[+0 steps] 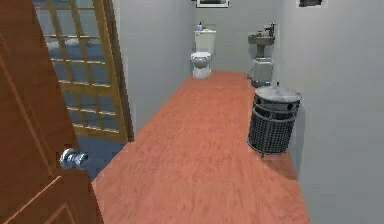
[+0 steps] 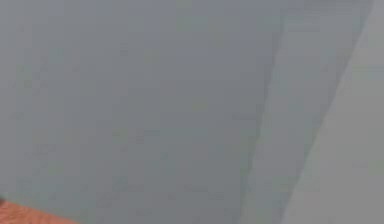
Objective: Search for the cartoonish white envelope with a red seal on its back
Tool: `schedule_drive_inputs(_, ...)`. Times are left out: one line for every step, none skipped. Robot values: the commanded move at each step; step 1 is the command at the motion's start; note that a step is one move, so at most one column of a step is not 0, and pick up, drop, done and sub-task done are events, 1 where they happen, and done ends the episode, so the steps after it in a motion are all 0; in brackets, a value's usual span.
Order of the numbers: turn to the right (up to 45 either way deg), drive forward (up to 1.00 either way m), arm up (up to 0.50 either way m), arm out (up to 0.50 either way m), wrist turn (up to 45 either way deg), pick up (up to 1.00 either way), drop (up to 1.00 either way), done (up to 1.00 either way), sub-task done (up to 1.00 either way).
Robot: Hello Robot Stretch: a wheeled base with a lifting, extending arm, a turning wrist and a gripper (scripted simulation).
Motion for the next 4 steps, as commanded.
schedule_drive_inputs(-12.0, 0.00, 0.00, 0.00, 0.0, 0.00, 0.00, 0.00, 0.00)
schedule_drive_inputs(0.0, 0.10, 0.00, 0.00, 0.0, 0.00, 0.00, 0.00, 0.00)
schedule_drive_inputs(-33.0, 0.00, 0.00, 0.00, 0.0, 0.00, 0.00, 0.00, 0.00)
schedule_drive_inputs(0.0, 0.10, 0.00, 0.00, 0.0, 0.00, 0.00, 0.00, 0.00)
